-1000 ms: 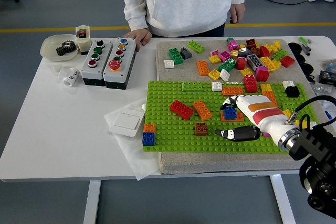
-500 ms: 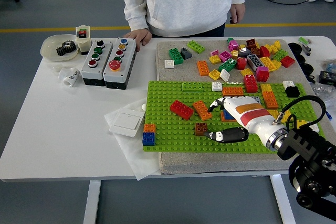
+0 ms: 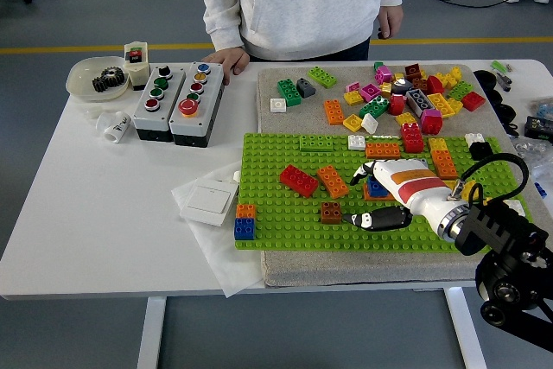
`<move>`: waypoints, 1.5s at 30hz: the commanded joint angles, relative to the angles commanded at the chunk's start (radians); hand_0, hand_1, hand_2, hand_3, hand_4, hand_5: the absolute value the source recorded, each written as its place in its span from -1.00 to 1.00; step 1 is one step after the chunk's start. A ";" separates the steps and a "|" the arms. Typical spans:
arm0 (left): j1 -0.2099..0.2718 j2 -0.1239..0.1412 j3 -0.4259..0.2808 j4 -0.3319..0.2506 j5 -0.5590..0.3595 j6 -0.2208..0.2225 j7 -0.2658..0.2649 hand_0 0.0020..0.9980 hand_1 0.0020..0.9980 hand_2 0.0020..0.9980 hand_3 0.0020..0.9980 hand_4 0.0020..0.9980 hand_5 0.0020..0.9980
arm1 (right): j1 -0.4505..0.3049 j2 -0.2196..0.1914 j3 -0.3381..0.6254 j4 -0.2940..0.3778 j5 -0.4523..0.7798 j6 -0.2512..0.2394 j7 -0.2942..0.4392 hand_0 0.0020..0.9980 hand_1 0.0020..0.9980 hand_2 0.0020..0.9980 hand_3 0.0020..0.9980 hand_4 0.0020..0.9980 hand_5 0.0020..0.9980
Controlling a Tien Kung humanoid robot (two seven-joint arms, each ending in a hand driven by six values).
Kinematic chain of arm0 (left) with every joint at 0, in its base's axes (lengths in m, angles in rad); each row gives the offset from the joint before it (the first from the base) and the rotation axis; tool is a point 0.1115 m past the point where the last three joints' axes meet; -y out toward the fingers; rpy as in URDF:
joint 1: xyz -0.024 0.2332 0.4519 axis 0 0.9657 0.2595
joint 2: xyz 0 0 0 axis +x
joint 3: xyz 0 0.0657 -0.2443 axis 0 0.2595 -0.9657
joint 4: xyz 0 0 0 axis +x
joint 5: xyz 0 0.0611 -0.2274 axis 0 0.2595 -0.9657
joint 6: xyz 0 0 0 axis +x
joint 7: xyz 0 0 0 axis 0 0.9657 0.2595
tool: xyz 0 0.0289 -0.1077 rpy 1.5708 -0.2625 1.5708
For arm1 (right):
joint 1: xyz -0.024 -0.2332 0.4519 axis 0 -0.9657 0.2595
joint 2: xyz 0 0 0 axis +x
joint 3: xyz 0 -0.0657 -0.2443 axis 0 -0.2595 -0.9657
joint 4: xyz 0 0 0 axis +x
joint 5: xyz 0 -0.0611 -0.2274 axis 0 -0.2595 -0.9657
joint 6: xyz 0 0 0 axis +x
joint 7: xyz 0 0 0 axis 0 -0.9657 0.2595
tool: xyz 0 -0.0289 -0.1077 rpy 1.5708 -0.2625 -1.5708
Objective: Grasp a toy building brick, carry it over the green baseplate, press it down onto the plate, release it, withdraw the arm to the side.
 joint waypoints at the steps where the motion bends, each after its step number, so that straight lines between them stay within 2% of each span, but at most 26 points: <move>1: 0.000 0.000 0.000 0.000 0.000 0.000 0.000 0.56 0.52 0.54 0.17 0.24 0.23 | -0.001 -0.001 0.001 -0.001 0.000 0.000 0.000 0.38 0.36 0.46 0.26 0.77 0.13; 10: -0.002 0.000 -0.003 0.000 0.006 -0.001 0.000 0.56 0.52 0.54 0.17 0.24 0.23 | -0.010 -0.010 0.005 0.005 -0.003 0.005 0.004 0.38 0.35 0.45 0.26 0.78 0.12; 36: -0.007 0.001 0.000 0.000 0.002 0.000 0.000 0.56 0.52 0.54 0.17 0.24 0.23 | -0.007 0.018 -0.004 -0.072 0.026 0.003 0.023 0.38 0.35 0.45 0.26 0.79 0.13; 45: -0.007 0.002 0.003 0.001 -0.004 0.002 -0.002 0.56 0.52 0.54 0.17 0.24 0.23 | -0.012 0.014 -0.011 -0.046 0.017 0.008 0.017 0.37 0.35 0.45 0.27 0.79 0.13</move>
